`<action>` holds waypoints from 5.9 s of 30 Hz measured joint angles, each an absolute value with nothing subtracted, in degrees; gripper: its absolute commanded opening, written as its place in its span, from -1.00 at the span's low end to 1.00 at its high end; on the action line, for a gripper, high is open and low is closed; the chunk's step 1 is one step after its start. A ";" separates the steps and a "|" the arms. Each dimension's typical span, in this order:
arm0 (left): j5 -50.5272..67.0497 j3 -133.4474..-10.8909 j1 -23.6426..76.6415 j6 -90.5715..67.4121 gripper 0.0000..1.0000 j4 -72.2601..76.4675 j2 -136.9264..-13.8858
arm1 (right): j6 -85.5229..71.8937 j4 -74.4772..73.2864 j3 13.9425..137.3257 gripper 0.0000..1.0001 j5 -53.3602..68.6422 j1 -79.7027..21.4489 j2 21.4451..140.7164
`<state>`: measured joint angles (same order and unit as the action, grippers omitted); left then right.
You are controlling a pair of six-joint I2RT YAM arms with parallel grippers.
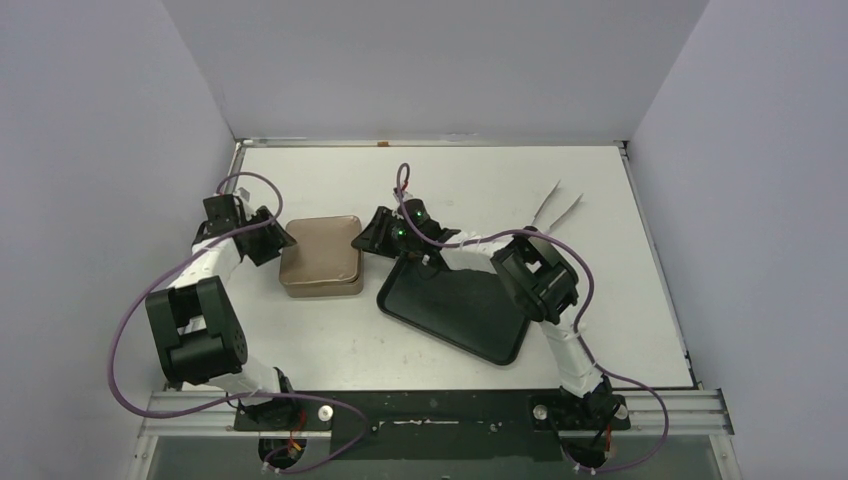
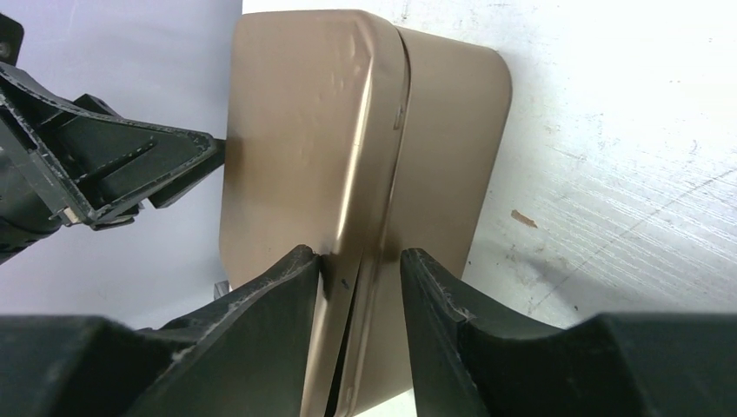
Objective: Pack the chocolate
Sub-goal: Close the box lid on the packing box.
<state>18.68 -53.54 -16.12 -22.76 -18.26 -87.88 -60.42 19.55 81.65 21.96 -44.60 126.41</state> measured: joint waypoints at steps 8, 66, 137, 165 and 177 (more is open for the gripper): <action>18.74 -54.59 -15.46 -22.87 -0.12 -18.22 -88.25 | -59.57 19.11 82.52 -0.31 22.11 -44.51 126.41; 15.40 -57.36 -14.35 -20.62 -0.14 -20.36 -88.84 | -61.58 21.82 82.52 -0.40 23.44 -46.19 126.02; 25.34 -48.80 -18.17 -27.81 0.23 -13.04 -85.71 | -70.11 27.68 80.49 -0.15 29.43 -43.07 125.62; 24.38 -46.30 -18.11 -26.33 0.31 -11.75 -85.71 | -80.34 44.34 81.36 -0.17 38.46 -41.04 131.13; 24.36 -46.28 -18.09 -26.35 0.32 -10.66 -84.97 | -74.02 33.23 83.57 -0.26 38.41 -40.91 132.99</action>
<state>24.36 -46.28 -18.09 -26.35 -10.66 -84.97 -74.02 33.23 83.57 38.41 -40.91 132.99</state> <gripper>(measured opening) 0.662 0.378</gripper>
